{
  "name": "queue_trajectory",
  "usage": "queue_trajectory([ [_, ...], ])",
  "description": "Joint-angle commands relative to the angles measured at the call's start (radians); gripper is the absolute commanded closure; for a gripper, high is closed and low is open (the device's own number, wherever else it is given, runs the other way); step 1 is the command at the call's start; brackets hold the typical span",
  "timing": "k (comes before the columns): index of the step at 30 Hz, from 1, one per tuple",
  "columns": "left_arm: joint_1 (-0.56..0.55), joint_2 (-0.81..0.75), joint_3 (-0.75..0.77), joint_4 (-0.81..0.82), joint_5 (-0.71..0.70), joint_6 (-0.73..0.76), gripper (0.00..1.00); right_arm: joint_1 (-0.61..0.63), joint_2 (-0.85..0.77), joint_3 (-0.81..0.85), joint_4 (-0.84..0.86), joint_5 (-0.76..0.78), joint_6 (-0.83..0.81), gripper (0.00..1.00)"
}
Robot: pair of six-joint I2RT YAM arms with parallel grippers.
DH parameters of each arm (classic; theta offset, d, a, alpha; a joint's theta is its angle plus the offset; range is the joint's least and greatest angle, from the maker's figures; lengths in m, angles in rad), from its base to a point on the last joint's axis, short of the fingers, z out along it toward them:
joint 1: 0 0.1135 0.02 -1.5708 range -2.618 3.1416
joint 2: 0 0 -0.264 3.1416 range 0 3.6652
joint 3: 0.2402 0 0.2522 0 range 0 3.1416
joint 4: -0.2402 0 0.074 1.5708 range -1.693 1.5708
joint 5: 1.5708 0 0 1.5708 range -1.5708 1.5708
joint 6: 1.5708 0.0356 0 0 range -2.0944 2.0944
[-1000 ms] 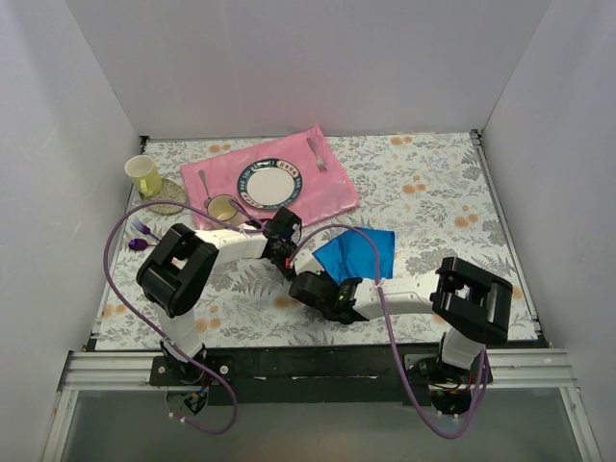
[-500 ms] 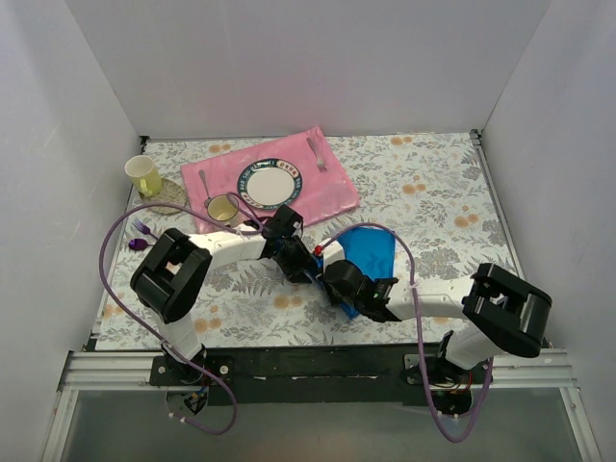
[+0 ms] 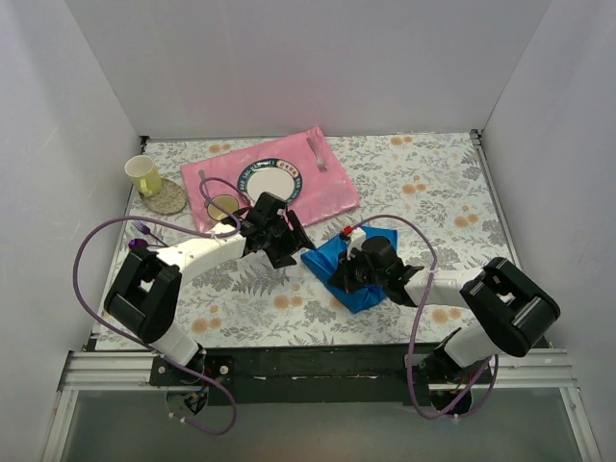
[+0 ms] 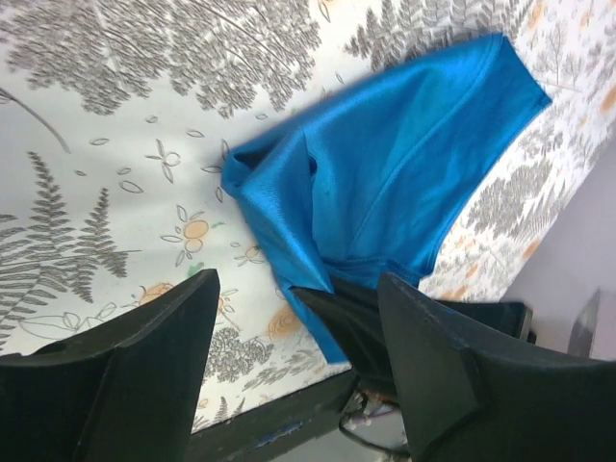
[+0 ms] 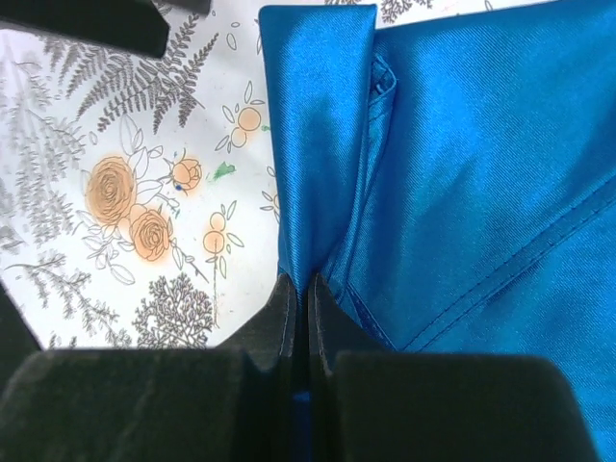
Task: Fold the napkin, place the utensils inside, and roll it up
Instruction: Roll the napkin with the utensil
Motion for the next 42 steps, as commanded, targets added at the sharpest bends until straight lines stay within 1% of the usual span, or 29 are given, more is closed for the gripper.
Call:
queue_trajectory([
  [1, -0.016, 0.032, -0.008, 0.044, 0.144, 0.058, 0.34, -0.113, 0.090, -0.086, -0.016, -0.287, -0.012, 0.99],
  [3, -0.039, 0.030, -0.016, 0.055, 0.157, 0.060, 0.33, -0.172, 0.117, -0.106, 0.058, -0.373, 0.001, 0.99],
  [4, -0.047, 0.029, -0.016, 0.056, 0.160, 0.057, 0.32, -0.190, 0.143, -0.115, 0.087, -0.445, 0.025, 0.99],
  [6, -0.058, 0.035, -0.015, 0.058, 0.175, 0.054, 0.32, -0.242, 0.170, -0.143, 0.177, -0.513, 0.051, 0.99],
  [10, -0.072, 0.061, -0.021, 0.066, 0.200, 0.040, 0.31, -0.291, 0.231, -0.157, 0.270, -0.635, 0.105, 0.99],
  [15, -0.081, 0.116, -0.010, 0.104, 0.226, 0.046, 0.32, -0.294, 0.236, -0.155, 0.279, -0.646, 0.136, 0.99],
  [20, -0.082, 0.092, -0.002, 0.116, 0.200, 0.073, 0.34, -0.296, 0.130, -0.120, 0.083, -0.536, 0.074, 0.99],
  [23, -0.082, 0.079, 0.044, 0.107, 0.174, 0.112, 0.47, -0.294, 0.082, -0.106, 0.019, -0.498, 0.045, 0.99],
  [24, -0.082, 0.079, 0.073, 0.105, 0.167, 0.121, 0.53, -0.293, 0.078, -0.103, 0.006, -0.493, 0.039, 0.99],
  [27, -0.082, 0.095, 0.122, 0.110, 0.166, 0.135, 0.61, -0.288, 0.073, -0.086, -0.028, -0.473, 0.015, 0.99],
  [28, -0.082, 0.107, 0.149, 0.115, 0.173, 0.138, 0.67, -0.286, 0.073, -0.083, -0.032, -0.464, 0.002, 0.99],
  [29, -0.082, 0.119, 0.166, 0.128, 0.184, 0.141, 0.70, -0.285, 0.070, -0.078, -0.040, -0.459, -0.004, 0.99],
  [30, -0.082, 0.157, 0.180, 0.142, 0.225, 0.144, 0.73, -0.274, 0.069, -0.066, -0.061, -0.450, -0.010, 0.99],
  [31, -0.082, 0.180, 0.209, 0.157, 0.248, 0.139, 0.79, -0.270, 0.069, -0.058, -0.074, -0.432, -0.024, 0.99],
  [32, -0.082, 0.211, 0.222, 0.189, 0.284, 0.136, 0.81, -0.265, 0.067, -0.054, -0.081, -0.427, -0.030, 0.99],
  [33, -0.082, 0.296, 0.245, 0.188, 0.340, 0.135, 0.85, -0.253, 0.064, -0.045, -0.092, -0.419, -0.034, 0.99],
  [34, -0.082, 0.335, 0.298, 0.178, 0.376, 0.135, 0.90, -0.247, 0.062, -0.042, -0.098, -0.407, -0.035, 0.99],
  [36, -0.085, 0.412, 0.335, 0.178, 0.436, 0.133, 0.95, -0.236, 0.055, -0.032, -0.115, -0.396, -0.045, 0.99],
  [37, -0.086, 0.450, 0.344, 0.181, 0.436, 0.133, 0.96, -0.233, 0.052, -0.026, -0.129, -0.381, -0.050, 0.99],
  [38, -0.087, 0.464, 0.352, 0.194, 0.431, 0.144, 0.97, -0.230, 0.044, -0.022, -0.138, -0.373, -0.059, 0.99],
  [42, -0.086, 0.512, 0.383, 0.158, 0.347, 0.190, 0.98, -0.208, 0.000, -0.015, -0.170, -0.346, -0.062, 0.99],
])
